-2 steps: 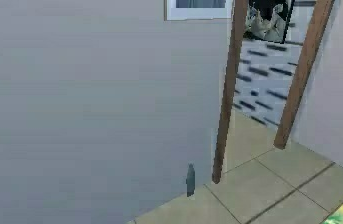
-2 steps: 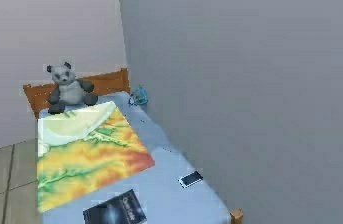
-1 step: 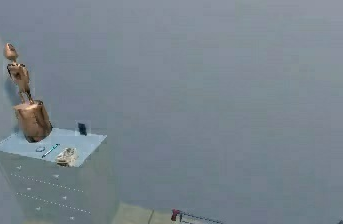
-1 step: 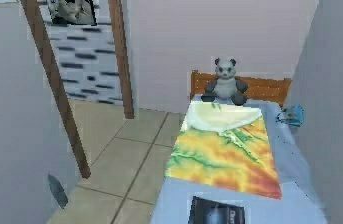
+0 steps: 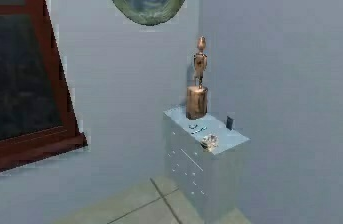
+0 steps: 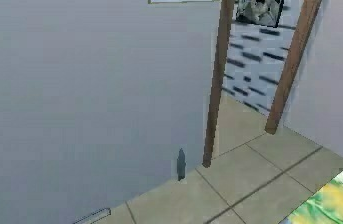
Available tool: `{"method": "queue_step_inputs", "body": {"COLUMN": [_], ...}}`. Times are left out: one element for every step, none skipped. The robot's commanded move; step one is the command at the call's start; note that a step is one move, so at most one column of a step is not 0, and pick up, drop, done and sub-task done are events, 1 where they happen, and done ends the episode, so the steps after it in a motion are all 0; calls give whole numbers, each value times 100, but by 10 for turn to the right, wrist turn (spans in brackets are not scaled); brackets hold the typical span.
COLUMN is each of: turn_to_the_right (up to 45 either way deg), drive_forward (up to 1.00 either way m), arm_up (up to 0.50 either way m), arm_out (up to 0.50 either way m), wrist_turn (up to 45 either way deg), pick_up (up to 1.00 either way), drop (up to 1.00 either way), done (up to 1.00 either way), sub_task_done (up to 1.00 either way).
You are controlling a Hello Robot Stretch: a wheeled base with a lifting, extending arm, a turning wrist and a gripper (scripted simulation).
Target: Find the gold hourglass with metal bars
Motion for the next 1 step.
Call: {"method": "queue_step_inputs", "body": {"turn_to_the_right": [-450], "drive_forward": [0], "arm_up": [0], "arm_out": [0], "wrist_turn": [0], "pick_up": [0], "drop": [0], "done": [0], "sub_task_done": [0]}}
